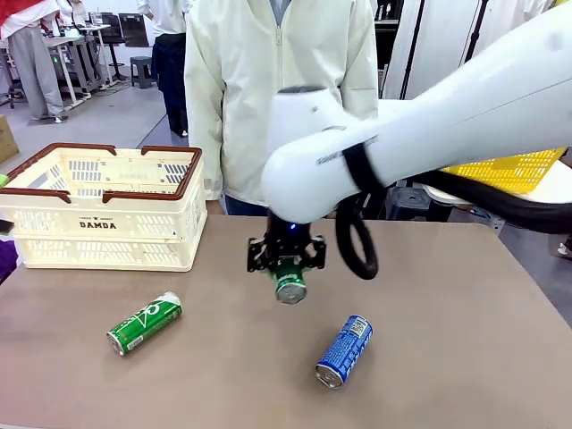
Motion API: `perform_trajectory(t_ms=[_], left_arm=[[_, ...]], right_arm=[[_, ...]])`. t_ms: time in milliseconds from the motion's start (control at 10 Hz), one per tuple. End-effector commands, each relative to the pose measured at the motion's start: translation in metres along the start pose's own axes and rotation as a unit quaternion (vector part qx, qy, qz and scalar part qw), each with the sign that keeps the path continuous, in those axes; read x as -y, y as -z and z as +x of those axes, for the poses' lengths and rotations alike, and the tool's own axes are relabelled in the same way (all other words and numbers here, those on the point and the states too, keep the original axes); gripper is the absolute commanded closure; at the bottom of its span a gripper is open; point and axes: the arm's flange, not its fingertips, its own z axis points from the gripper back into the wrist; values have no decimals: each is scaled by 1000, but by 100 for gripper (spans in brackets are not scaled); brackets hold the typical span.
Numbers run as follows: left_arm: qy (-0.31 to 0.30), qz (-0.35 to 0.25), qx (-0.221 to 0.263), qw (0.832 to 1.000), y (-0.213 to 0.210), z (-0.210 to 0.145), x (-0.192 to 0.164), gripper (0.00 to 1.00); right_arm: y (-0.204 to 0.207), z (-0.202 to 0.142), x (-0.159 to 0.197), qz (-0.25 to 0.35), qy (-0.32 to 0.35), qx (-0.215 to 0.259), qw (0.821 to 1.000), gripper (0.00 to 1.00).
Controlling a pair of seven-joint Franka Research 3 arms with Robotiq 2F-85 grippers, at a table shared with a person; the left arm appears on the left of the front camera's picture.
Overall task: Place the drinks into the Shopping basket.
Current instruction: Pick up one drink and place it into the Shopping basket.
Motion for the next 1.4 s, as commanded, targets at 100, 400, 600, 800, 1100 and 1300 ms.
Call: perform_trajectory(t_ms=[100, 400, 600, 800, 1100, 1300], left_arm=[[-4, -10, 5, 1000, 0, 0, 3, 0], [-4, -10, 5, 1000, 0, 0, 3, 0], [-4, -10, 5, 1000, 0, 0, 3, 0], [-4, -10, 5, 1000, 0, 0, 3, 0], [-4, -10, 5, 1000, 0, 0, 3, 0], [-4, -10, 5, 1000, 0, 0, 3, 0]], right_arm=[[26, 29, -28, 14, -10, -13, 1000, 100], [50, 32, -36, 13, -5, -20, 1000, 100], [61, 33, -39, 8, -3, -30, 1000, 33], [61, 33, -39, 6, 4, -27, 1000, 0], [58, 31, -35, 8, 11, -25, 1000, 0], [48, 27, -30, 15, 15, -19, 1000, 0]])
